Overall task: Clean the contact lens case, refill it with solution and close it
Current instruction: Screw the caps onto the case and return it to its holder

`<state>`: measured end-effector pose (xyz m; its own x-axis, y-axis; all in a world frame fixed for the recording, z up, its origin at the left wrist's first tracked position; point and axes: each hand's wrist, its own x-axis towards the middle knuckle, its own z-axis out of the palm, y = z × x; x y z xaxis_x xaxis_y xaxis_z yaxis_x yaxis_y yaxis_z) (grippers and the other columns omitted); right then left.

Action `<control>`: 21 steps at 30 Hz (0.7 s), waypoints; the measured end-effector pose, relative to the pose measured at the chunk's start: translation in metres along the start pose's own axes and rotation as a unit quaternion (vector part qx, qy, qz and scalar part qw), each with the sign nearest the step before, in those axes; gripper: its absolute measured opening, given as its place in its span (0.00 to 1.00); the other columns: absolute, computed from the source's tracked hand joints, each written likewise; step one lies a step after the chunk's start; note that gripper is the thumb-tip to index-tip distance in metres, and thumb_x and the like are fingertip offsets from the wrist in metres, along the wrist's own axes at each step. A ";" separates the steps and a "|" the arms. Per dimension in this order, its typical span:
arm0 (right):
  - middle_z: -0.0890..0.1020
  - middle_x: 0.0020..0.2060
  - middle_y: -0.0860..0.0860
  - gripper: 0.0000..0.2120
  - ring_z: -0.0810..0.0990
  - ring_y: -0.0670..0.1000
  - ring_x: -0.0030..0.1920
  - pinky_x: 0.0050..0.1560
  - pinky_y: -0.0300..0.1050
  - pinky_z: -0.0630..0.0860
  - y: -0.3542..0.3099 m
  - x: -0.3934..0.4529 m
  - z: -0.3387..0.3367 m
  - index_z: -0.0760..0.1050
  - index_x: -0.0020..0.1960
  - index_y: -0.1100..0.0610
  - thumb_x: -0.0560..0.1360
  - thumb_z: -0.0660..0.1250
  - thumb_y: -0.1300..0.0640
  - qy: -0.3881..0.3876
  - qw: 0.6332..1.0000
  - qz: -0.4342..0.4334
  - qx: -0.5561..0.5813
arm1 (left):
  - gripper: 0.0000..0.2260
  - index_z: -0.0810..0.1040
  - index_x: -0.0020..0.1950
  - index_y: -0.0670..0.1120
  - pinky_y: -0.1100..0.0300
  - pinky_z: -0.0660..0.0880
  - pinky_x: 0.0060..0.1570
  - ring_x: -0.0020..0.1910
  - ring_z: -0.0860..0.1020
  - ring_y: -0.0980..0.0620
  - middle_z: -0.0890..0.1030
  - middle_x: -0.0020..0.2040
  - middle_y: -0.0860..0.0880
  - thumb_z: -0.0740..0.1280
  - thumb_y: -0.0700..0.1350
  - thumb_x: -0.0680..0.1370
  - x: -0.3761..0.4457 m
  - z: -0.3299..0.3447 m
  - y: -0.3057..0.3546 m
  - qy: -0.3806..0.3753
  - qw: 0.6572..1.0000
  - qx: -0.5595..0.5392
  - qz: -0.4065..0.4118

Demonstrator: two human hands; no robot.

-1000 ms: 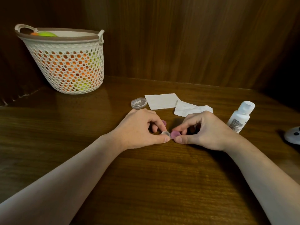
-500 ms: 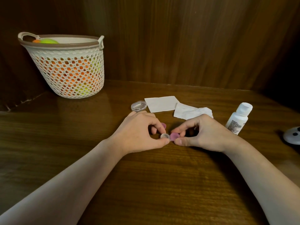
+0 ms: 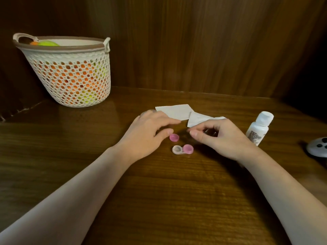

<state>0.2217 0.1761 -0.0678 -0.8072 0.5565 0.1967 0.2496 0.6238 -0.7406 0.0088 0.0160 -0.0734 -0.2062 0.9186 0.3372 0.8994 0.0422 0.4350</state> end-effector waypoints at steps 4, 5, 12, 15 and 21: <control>0.85 0.48 0.28 0.04 0.79 0.31 0.55 0.50 0.37 0.74 0.003 0.004 0.005 0.86 0.50 0.34 0.80 0.72 0.41 0.023 0.999 -0.002 -0.028 | 0.16 0.77 0.74 0.64 0.48 0.62 0.74 0.71 0.68 0.58 0.78 0.70 0.64 0.63 0.54 0.87 0.004 0.002 0.005 -0.083 0.995 0.045 0.012; 0.85 0.49 0.27 0.04 0.79 0.31 0.56 0.50 0.37 0.74 0.003 0.004 0.006 0.86 0.50 0.34 0.81 0.71 0.42 0.024 0.999 -0.004 -0.028 | 0.16 0.78 0.73 0.64 0.48 0.63 0.73 0.70 0.69 0.58 0.78 0.69 0.64 0.63 0.55 0.86 0.004 0.003 0.005 -0.084 0.995 0.049 0.015; 0.83 0.49 0.24 0.05 0.77 0.29 0.55 0.49 0.36 0.73 0.002 0.005 0.008 0.85 0.51 0.34 0.82 0.71 0.43 0.029 0.999 0.002 -0.037 | 0.14 0.83 0.67 0.60 0.63 0.73 0.59 0.58 0.77 0.61 0.79 0.58 0.64 0.73 0.52 0.82 0.005 0.006 -0.002 -0.054 0.998 -0.036 -0.021; 0.82 0.49 0.23 0.05 0.76 0.28 0.55 0.49 0.35 0.73 0.001 0.005 0.008 0.84 0.52 0.34 0.82 0.70 0.43 0.031 0.999 0.001 -0.039 | 0.16 0.81 0.71 0.59 0.70 0.72 0.53 0.54 0.77 0.63 0.79 0.56 0.63 0.72 0.52 0.82 0.005 0.005 -0.001 -0.049 0.998 -0.043 -0.026; 0.84 0.50 0.32 0.09 0.80 0.38 0.55 0.46 0.33 0.76 -0.006 0.000 0.009 0.83 0.57 0.35 0.80 0.74 0.49 0.083 0.994 -0.047 -0.049 | 0.14 0.82 0.71 0.54 0.71 0.76 0.53 0.56 0.80 0.63 0.82 0.59 0.62 0.67 0.46 0.86 0.002 0.004 0.012 0.082 0.985 -0.151 -0.033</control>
<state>0.2152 0.1670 -0.0691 -0.7321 0.5706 0.3719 0.2337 0.7233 -0.6498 0.0210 0.0198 -0.0713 -0.3420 0.8406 0.4201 0.7313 -0.0426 0.6807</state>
